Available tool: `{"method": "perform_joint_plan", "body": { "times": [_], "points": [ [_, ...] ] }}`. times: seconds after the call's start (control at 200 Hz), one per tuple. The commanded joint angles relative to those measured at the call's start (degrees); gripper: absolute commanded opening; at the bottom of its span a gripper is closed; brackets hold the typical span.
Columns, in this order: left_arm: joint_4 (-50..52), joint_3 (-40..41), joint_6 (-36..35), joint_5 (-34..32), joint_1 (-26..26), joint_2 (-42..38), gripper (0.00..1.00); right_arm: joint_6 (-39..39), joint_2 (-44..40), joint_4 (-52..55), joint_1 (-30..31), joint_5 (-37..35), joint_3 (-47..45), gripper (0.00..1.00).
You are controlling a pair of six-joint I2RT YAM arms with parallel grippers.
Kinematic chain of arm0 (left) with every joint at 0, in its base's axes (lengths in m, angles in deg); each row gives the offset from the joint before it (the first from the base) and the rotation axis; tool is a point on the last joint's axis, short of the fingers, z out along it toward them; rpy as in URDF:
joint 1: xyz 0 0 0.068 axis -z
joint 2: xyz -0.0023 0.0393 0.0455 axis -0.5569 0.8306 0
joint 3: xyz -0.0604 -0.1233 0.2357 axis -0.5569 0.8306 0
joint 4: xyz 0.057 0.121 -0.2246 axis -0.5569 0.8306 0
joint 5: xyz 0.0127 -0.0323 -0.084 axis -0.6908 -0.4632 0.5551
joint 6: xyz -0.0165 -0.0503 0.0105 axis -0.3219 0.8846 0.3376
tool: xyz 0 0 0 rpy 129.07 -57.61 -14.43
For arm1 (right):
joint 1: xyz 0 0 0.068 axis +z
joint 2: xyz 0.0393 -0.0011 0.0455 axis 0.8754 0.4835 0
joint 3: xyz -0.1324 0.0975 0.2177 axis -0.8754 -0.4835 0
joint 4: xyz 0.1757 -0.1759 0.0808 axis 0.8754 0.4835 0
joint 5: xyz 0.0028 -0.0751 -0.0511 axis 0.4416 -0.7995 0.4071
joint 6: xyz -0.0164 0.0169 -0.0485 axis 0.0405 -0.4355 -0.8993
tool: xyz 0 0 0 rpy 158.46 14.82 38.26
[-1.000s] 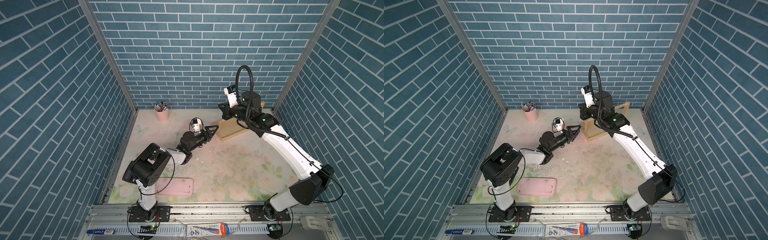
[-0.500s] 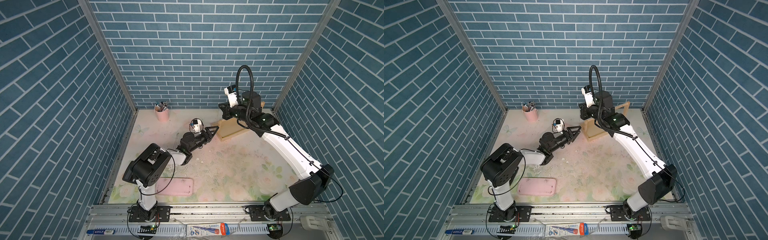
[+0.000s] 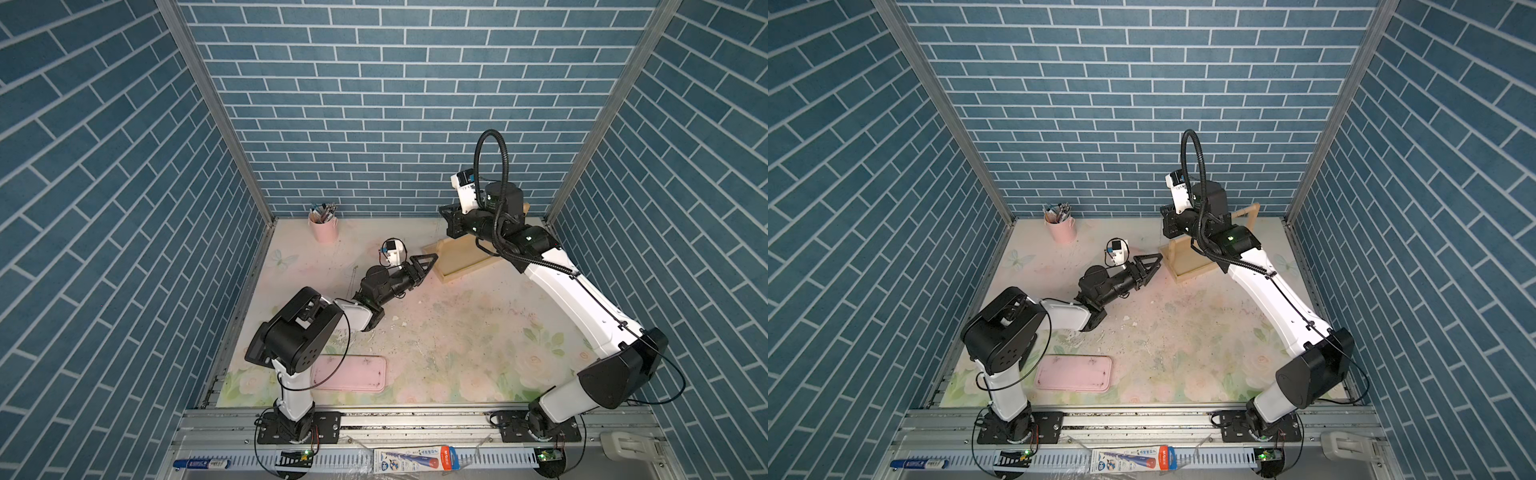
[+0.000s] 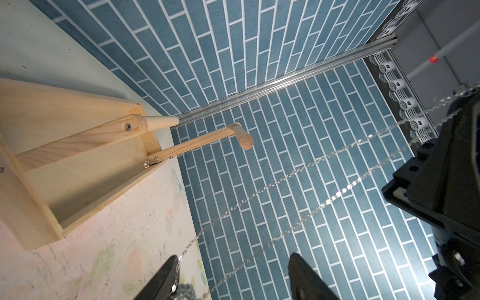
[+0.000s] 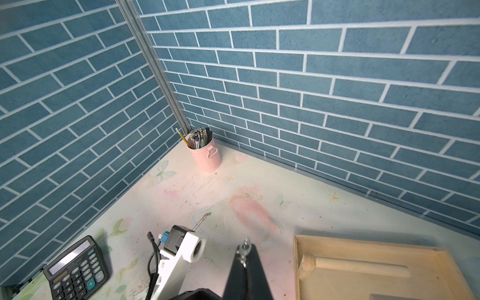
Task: Take the necklace off the jewelry display stand
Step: Place the necklace at the center of the board.
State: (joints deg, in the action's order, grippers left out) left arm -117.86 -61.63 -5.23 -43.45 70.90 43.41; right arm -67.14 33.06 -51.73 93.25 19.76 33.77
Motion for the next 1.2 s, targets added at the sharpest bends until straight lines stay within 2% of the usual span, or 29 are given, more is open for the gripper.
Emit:
{"method": "perform_joint_plan", "body": {
  "times": [0.0, 0.915, 1.195],
  "points": [
    [-1.65, 0.52, -0.32, 0.88, 0.31, 0.93, 0.68, -1.14, 0.93, -0.63, -0.35, 0.18, 2.20, 0.00],
    [-2.34, 1.58, -0.34, 0.53, 0.87, 1.28, 0.66, -0.80, 1.58, -1.30, -0.96, 0.08, 1.77, 0.00],
    [-2.35, 1.35, -0.29, 0.54, 0.93, 1.34, 0.63, -0.80, 1.21, -1.30, -0.98, 0.13, 1.49, 0.00]
  ]
}}
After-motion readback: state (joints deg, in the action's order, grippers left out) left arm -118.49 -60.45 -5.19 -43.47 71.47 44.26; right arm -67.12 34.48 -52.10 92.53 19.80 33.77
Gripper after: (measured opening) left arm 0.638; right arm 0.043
